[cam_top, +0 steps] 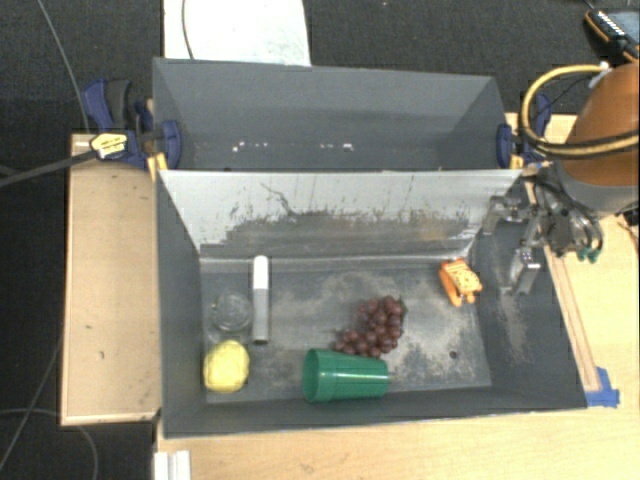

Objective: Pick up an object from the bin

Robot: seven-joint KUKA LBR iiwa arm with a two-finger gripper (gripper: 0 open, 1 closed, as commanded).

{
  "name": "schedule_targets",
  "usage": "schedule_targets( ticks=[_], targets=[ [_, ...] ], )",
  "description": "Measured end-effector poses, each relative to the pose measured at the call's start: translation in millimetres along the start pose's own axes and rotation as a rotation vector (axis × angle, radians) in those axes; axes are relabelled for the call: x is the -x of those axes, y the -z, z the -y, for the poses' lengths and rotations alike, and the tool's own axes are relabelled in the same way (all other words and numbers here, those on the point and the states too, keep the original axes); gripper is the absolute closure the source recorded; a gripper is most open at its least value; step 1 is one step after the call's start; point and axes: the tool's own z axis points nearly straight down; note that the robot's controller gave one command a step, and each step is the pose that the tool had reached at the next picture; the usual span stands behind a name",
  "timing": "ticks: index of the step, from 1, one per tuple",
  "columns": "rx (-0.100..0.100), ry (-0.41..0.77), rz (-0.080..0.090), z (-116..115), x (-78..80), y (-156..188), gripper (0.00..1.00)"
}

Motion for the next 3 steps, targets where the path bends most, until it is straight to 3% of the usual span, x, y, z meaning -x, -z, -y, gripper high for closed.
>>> schedule_targets(
  ticks=[1,2,3],
  targets=[
    [-0.002,0.006,0.008,-0.6,1.9,4.3,0.00],
    [0.001,-0.290,0.011,-8.5,-4.3,-104.7,0.00],
    [-0.004,0.019,0.021,-1.9,4.3,-114.2,0.00]
  ],
)
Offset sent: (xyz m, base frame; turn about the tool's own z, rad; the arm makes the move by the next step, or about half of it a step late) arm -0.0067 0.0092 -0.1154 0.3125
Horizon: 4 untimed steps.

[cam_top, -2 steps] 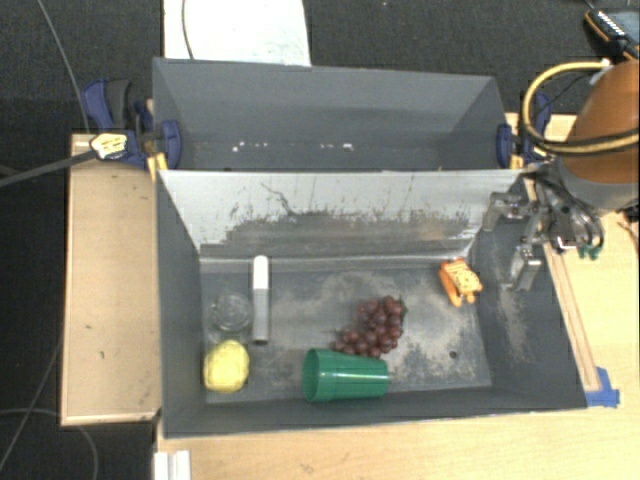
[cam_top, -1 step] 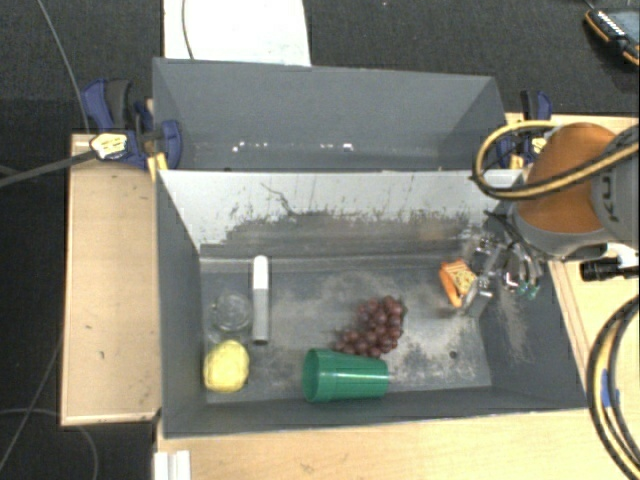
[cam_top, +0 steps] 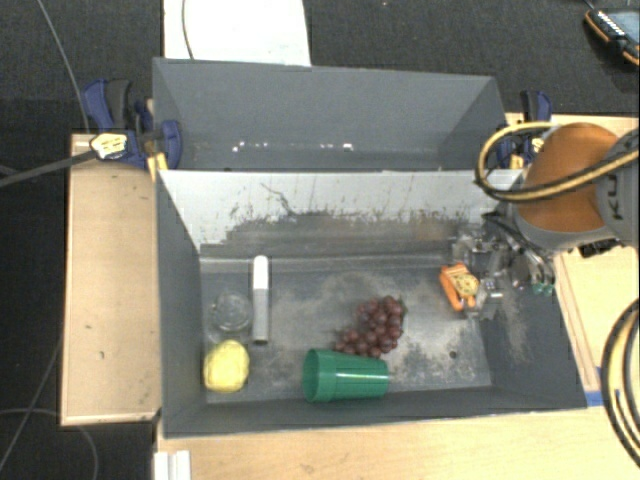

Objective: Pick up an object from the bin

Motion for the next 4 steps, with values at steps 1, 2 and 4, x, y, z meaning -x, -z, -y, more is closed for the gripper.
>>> schedule_targets(
  ticks=[1,2,4],
  targets=[
    [0.002,-0.502,-0.007,-15.1,-3.2,-0.4,0.00],
    [0.000,-0.402,0.000,-5.8,-0.8,-0.2,0.00],
    [0.003,-0.683,-0.007,-15.6,-10.2,0.6,1.00]
  ],
)
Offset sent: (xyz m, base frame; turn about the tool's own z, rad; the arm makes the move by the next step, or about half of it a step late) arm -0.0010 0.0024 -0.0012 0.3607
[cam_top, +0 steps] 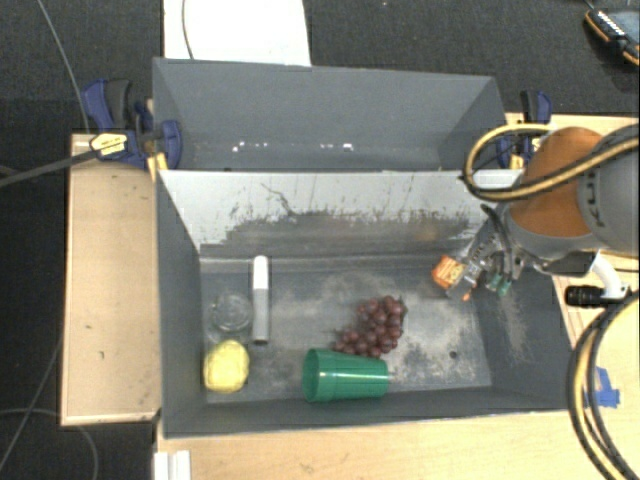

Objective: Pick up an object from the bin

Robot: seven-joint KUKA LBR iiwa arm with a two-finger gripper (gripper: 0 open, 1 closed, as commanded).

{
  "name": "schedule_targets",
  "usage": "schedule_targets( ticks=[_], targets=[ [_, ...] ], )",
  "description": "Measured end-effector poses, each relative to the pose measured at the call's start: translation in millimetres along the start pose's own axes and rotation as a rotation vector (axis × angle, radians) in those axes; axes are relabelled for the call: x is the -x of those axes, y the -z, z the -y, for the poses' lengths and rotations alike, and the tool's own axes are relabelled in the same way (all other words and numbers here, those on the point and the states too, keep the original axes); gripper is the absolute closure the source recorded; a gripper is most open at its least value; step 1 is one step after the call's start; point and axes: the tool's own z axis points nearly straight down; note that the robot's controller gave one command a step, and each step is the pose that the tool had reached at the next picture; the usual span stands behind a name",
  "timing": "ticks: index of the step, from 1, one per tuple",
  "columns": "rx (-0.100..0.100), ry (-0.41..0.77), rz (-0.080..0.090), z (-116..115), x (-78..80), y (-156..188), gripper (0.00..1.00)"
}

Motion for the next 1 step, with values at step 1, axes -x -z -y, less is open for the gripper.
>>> schedule_targets(
  ticks=[1],
  targets=[
    [0.000,0.002,0.002,0.0,0.3,2.5,1.00]
  ],
)
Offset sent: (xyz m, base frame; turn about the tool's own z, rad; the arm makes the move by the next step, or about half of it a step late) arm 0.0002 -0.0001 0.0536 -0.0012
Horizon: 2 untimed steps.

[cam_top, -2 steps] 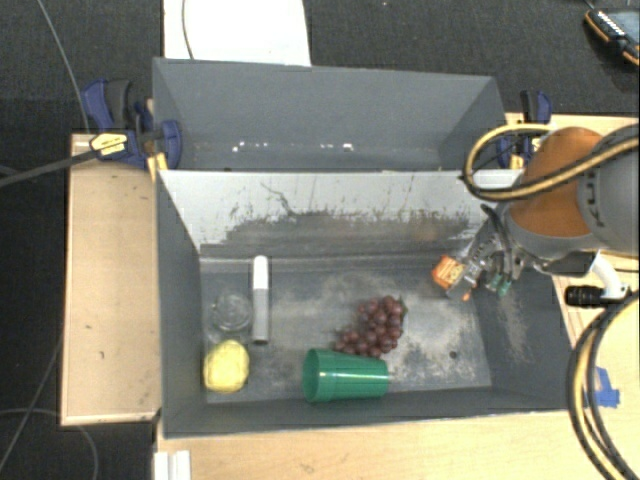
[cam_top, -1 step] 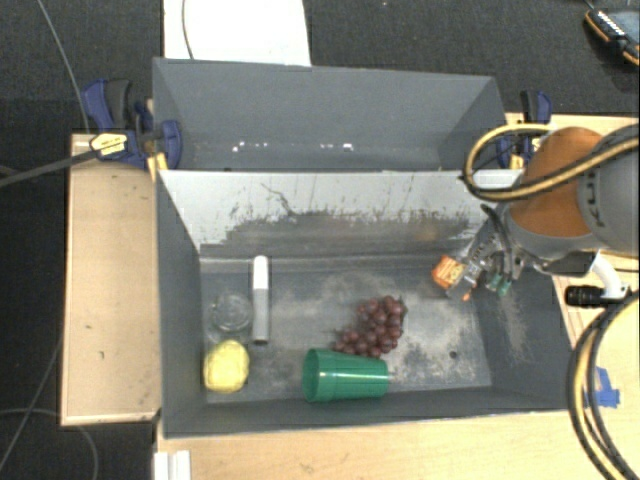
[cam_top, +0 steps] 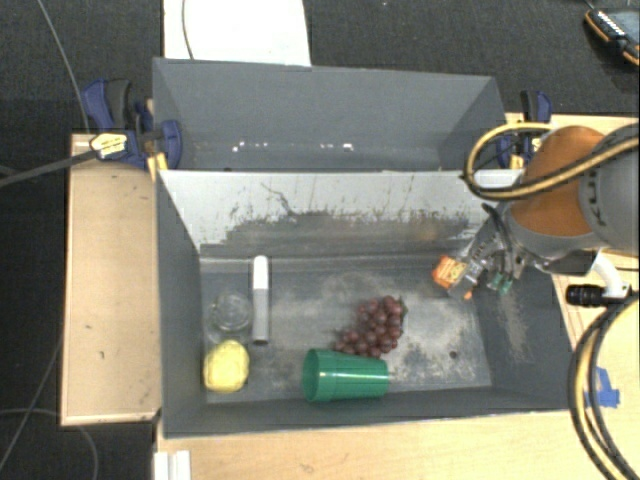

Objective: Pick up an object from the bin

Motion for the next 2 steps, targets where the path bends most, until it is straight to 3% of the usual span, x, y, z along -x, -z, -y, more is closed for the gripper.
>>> schedule_targets(
  ticks=[1,2],
  targets=[
    [-0.003,0.002,-0.005,1.1,-1.5,15.1,1.00],
    [0.000,0.005,0.000,0.0,0.4,42.6,1.00]
  ],
)
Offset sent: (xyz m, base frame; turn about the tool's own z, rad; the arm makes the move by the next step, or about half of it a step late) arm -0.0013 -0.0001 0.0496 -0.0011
